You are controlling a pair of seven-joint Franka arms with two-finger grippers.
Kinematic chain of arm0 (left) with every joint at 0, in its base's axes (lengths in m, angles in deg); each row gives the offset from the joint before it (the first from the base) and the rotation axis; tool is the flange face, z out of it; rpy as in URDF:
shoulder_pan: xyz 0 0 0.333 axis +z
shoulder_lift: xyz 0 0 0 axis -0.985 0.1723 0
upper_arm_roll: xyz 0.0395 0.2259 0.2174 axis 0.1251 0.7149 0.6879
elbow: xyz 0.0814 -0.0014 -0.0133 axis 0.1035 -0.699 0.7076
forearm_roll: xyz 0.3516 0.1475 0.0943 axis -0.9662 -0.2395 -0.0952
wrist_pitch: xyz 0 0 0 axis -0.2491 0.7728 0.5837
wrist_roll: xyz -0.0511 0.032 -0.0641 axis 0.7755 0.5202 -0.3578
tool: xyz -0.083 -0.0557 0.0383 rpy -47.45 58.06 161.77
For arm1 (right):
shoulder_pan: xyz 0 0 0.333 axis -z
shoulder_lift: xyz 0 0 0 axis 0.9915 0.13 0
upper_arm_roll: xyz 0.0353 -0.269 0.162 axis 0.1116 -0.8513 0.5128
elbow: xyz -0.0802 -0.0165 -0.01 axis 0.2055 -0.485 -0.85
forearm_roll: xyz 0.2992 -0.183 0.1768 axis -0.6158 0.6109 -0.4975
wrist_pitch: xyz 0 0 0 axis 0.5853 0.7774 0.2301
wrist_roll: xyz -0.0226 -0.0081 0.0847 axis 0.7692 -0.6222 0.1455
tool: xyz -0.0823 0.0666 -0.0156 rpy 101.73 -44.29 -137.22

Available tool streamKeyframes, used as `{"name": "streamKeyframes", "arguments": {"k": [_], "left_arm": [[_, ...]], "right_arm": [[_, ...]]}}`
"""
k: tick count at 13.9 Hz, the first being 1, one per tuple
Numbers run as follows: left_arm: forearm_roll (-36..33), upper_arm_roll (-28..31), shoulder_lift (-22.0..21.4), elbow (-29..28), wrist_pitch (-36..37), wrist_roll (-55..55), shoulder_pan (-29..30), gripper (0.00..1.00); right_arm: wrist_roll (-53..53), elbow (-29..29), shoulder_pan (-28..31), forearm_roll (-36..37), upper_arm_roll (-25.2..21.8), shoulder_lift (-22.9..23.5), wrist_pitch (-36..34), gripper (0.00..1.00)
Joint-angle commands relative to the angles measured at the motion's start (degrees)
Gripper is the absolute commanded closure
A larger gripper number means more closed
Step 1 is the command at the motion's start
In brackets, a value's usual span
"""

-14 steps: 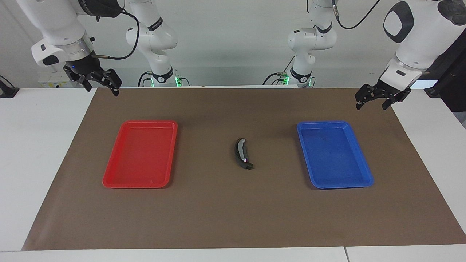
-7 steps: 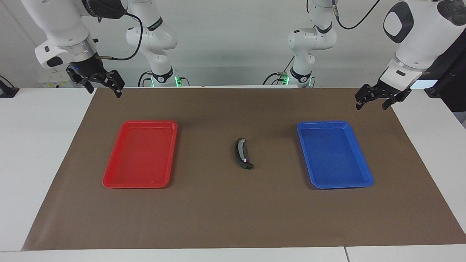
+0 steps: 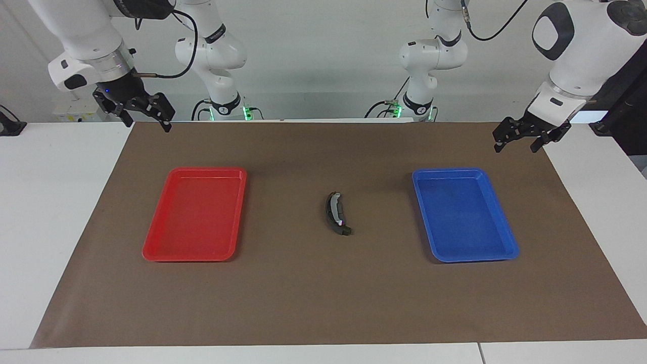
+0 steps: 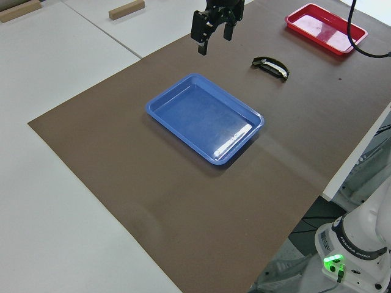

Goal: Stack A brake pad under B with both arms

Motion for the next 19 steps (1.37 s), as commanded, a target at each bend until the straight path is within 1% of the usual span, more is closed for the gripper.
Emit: {"name": "streamKeyframes", "arguments": {"k": [1, 4, 6, 11, 13, 15, 19], "left_arm": [[-1.2, -0.6, -1.6, -2.0, -0.8, -0.2, 0.6, 0.00], [-1.2, -0.6, -1.6, -2.0, -0.8, -0.2, 0.6, 0.00], [-1.2, -0.6, -1.6, -2.0, -0.8, -0.2, 0.6, 0.00], [-1.2, -0.6, -1.6, -2.0, -0.8, -0.2, 0.6, 0.00], [-1.2, -0.6, -1.6, -2.0, -0.8, -0.2, 0.6, 0.00], [-1.2, -0.6, -1.6, -2.0, -0.8, -0.2, 0.6, 0.00], [-1.2, -0.6, -1.6, -2.0, -0.8, -0.2, 0.6, 0.00]], "right_arm": [[1.4, -1.4, 0.5, 0.2, 0.5, 1.0, -0.9, 0.00], [1.6, -0.8, -0.1, 0.5, 0.6, 0.7, -0.4, 0.00], [3.1, -0.8, -1.7, 3.1, 0.6, 0.6, -0.1, 0.00], [2.4, -1.0, -1.5, 2.6, 0.4, 0.8, -0.5, 0.00], [2.4, -2.1, -1.1, 2.5, 0.3, 1.1, -0.9, 0.00], [2.5, -4.2, -0.6, 2.3, 0.0, 1.4, -2.9, 0.00], [2.4, -3.8, -0.8, 2.4, 0.0, 1.5, -2.5, 0.00]]}}
